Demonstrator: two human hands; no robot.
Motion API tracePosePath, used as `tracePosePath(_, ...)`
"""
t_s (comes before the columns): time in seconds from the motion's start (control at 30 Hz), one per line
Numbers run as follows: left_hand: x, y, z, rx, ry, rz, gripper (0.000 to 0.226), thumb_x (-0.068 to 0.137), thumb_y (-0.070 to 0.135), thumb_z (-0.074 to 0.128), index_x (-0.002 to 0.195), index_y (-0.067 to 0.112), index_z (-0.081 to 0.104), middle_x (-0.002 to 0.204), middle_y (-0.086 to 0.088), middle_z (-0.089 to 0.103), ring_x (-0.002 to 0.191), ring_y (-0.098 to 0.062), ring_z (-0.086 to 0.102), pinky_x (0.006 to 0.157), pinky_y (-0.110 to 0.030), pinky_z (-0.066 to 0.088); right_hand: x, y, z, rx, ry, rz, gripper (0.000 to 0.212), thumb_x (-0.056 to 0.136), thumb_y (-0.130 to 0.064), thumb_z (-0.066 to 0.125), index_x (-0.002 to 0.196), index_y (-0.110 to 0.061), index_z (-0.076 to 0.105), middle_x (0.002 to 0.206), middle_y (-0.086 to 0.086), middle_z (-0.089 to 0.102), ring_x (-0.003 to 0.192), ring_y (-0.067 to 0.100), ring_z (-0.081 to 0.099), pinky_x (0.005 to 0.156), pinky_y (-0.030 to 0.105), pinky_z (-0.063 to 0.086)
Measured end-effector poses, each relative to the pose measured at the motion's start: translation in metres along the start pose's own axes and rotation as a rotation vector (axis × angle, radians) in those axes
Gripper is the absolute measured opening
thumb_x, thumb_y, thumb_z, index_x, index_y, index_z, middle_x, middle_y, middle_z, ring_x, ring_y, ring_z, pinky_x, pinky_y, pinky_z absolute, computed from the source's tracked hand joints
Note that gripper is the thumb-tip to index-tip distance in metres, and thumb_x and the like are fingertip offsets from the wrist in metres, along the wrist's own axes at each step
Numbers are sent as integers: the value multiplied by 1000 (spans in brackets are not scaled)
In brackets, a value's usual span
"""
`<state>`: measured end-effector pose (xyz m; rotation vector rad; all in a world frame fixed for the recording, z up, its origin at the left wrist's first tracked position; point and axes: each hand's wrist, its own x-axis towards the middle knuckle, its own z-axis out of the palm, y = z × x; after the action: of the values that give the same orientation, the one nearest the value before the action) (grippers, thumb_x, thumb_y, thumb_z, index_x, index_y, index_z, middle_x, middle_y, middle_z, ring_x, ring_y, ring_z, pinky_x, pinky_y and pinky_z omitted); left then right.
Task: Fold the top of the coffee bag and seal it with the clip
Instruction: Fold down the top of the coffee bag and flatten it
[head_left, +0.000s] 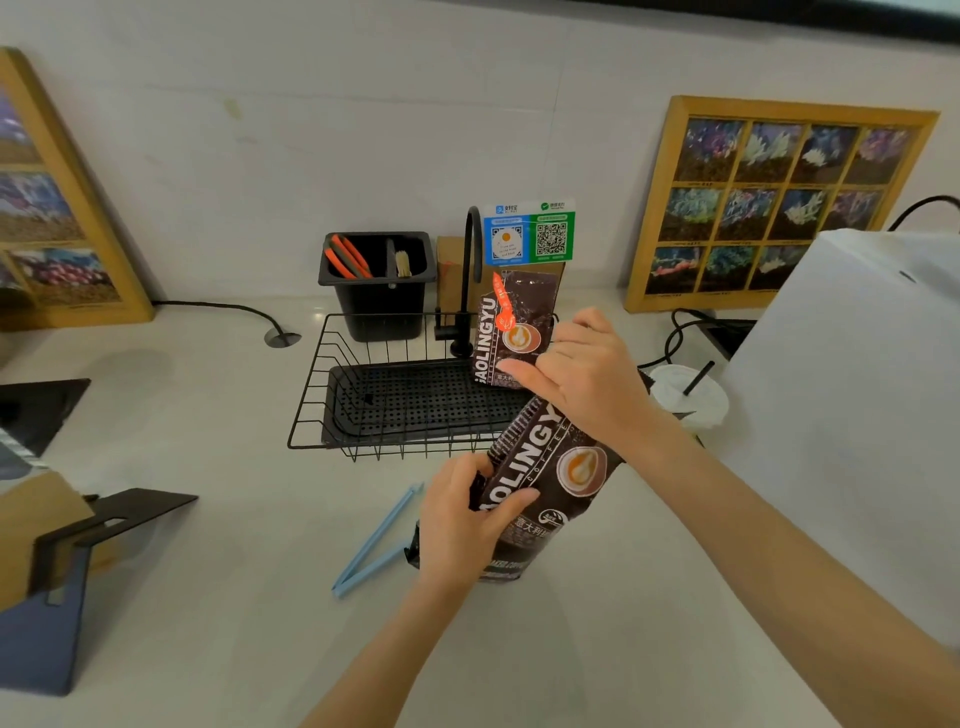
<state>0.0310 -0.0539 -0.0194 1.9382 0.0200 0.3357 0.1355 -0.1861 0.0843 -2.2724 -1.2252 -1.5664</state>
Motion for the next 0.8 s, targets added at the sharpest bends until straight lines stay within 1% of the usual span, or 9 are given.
tracePosePath(0.1,-9,-8,-1,-19,-2,-68,21,68,52,62,73,45,42,88,0,62,84,-19,58,70,-48,52,-4,-10,9,24,-35,-37,58,91,-42,45,44,-9,51,40,0,54,44,17,49,67,26,34)
tracePosePath(0.23,-16,-15,-6,-70,-10,-83,12,72,59,47,80,51,44,91,-1,63,87,-17,61,67,-47,54,-2,-19,19,45,-62,-106,57,91,-45,41,46,-10,50,41,-1,52,44,16,48,68,26,34)
tracePosePath(0.3,-15,-14,-11,-66,-21,-47,12,74,57,47,84,49,44,97,3,61,90,-12,60,71,-42,55,2,-24,21,47,-54,-132,56,91,-46,39,49,-11,52,41,-1,52,46,15,48,68,26,33)
tracePosePath(0.4,-11,-9,-18,-29,-66,76,10,79,51,47,86,45,43,113,20,51,102,-3,54,80,-27,51,8,-29,20,75,-56,-102,52,92,-47,33,64,-13,62,47,-1,57,53,16,53,68,24,32)
tracePosePath(0.43,-10,-7,-20,-34,-87,88,9,80,50,46,86,45,43,114,20,52,103,-3,54,81,-29,50,9,-31,20,71,-54,-96,52,92,-47,32,66,-14,63,47,-2,57,54,16,54,69,25,32)
tracePosePath(0.53,-6,-1,-22,-102,-101,19,12,79,53,45,84,42,47,94,3,64,88,-18,61,75,-46,52,12,-37,26,29,-44,-119,55,90,-49,38,51,-14,56,41,-4,53,52,16,49,70,28,31)
tracePosePath(0.6,-3,4,-21,-96,-46,-34,13,82,51,44,76,40,45,81,-4,63,79,-24,61,70,-52,51,13,-40,30,11,-33,-113,58,90,-49,40,46,-13,52,38,-3,50,51,17,47,71,29,31)
tracePosePath(0.7,-2,12,-17,-64,31,-74,21,90,35,45,70,34,41,77,-8,61,74,-28,59,66,-51,50,16,-37,33,-33,-39,-127,60,89,-49,43,42,-12,49,36,-2,48,48,17,46,71,29,30)
tracePosePath(0.8,-1,15,-16,-53,38,-105,24,91,30,46,68,31,39,77,-9,61,74,-27,59,65,-46,50,21,-34,34,-66,-70,-141,58,84,-48,52,40,-11,47,34,-2,47,46,16,45,69,29,31)
